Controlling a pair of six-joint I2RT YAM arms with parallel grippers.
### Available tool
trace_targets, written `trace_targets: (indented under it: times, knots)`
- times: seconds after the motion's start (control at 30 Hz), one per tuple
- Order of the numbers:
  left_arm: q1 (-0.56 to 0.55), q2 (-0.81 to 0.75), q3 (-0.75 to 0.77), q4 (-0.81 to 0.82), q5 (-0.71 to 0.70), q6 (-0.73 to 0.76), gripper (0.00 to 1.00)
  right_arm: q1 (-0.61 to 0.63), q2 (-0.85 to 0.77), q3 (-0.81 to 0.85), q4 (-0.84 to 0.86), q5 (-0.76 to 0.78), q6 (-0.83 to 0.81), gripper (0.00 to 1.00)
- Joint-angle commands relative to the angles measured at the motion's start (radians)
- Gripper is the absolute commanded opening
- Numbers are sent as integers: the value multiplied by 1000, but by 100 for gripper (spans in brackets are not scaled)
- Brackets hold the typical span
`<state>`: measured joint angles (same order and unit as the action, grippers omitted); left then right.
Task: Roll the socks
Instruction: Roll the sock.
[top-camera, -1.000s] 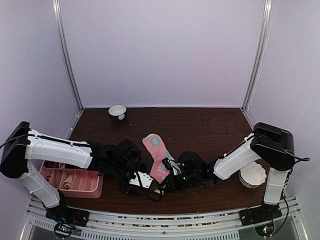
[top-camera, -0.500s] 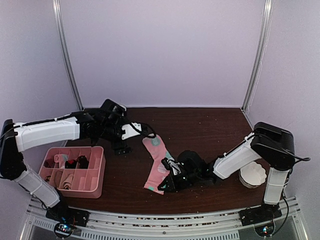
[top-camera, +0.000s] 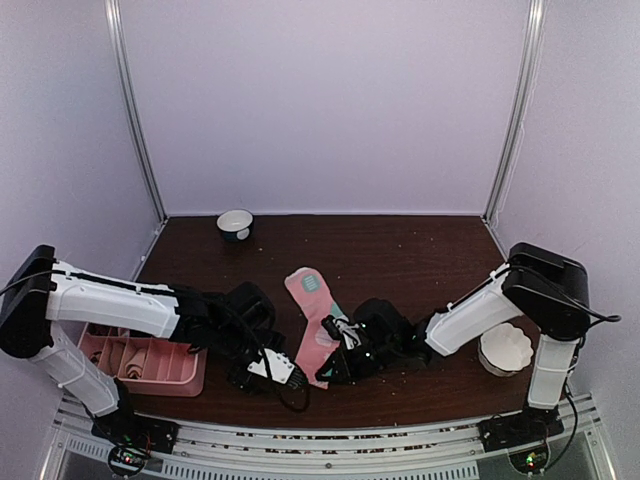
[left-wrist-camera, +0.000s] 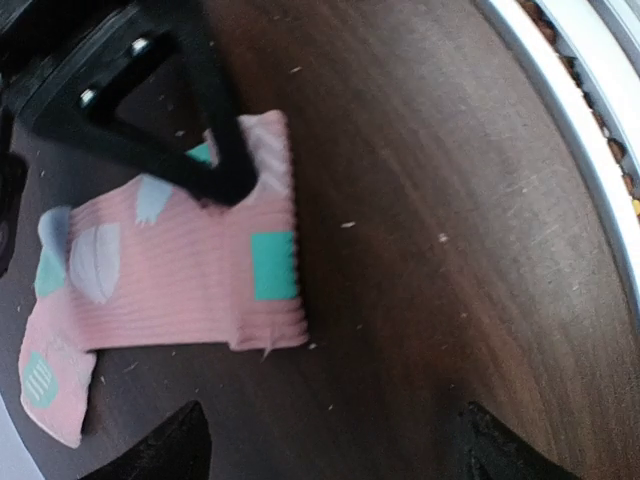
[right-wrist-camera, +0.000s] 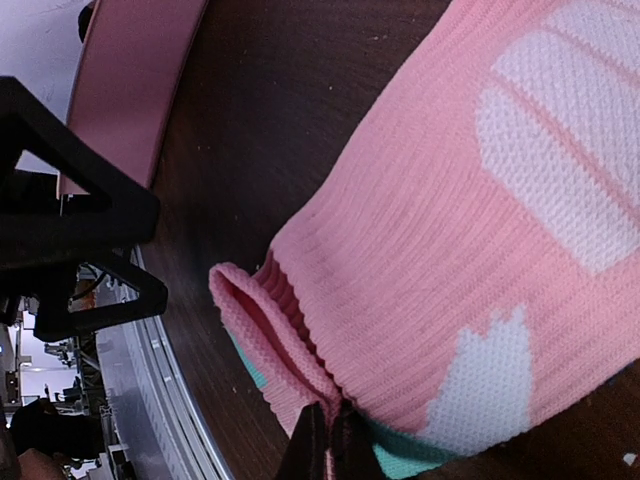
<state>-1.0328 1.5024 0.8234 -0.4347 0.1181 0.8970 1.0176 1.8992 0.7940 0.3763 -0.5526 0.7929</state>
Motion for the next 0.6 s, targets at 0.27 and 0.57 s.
trace_targets:
  times: [0.27, 0.57]
  knots:
    - [-108, 155, 83, 41, 46, 172, 58, -12, 63, -58, -231, 18, 17, 0]
    - [-108, 177, 98, 101, 2, 144, 51, -13, 48, -75, -213, 10, 19, 0]
